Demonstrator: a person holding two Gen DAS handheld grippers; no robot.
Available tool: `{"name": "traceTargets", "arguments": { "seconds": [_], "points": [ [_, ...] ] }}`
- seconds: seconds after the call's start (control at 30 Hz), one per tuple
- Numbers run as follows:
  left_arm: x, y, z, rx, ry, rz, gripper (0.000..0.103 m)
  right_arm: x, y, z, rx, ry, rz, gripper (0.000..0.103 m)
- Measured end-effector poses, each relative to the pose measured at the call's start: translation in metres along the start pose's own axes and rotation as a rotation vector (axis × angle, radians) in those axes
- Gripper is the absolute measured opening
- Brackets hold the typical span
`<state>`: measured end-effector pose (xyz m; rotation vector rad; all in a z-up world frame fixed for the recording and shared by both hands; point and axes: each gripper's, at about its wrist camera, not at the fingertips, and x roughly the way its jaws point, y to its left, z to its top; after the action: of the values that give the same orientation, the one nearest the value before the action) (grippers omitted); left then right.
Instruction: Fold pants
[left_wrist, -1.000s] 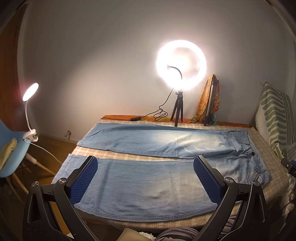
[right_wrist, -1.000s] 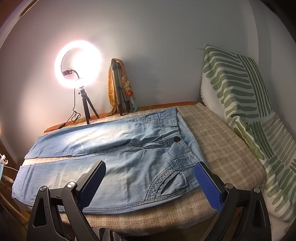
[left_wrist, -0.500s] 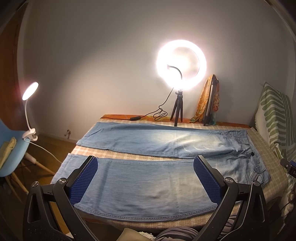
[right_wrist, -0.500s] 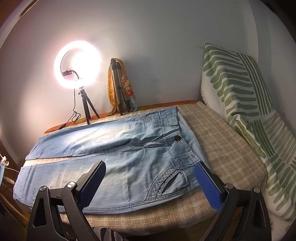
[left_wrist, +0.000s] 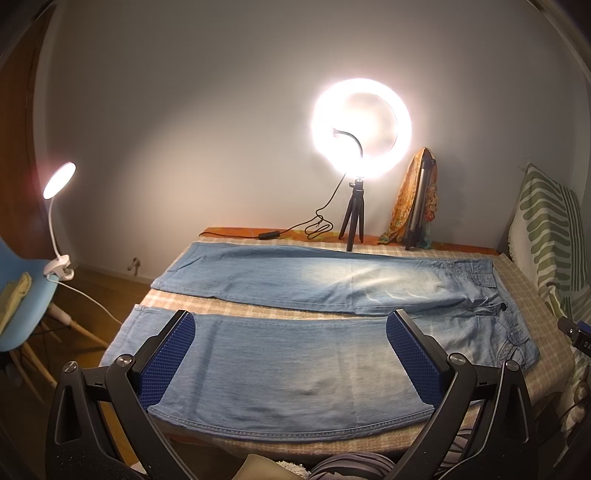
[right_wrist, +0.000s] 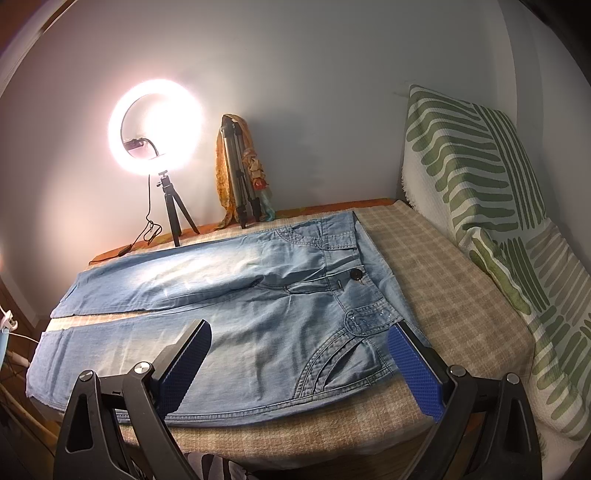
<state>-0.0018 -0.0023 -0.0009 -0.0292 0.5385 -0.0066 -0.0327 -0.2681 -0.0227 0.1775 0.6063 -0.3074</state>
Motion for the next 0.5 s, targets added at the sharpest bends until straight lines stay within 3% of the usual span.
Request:
{"name": "traceTargets", "arguments": {
  "seconds": [0.5],
  "points": [
    [0.0009, 0.0008, 0.0077, 0.007, -0.013, 0.013, 0.103, 0.0067, 0.0057, 0.0026, -0.001, -0.006, -0.001, 0.098]
  ]
}}
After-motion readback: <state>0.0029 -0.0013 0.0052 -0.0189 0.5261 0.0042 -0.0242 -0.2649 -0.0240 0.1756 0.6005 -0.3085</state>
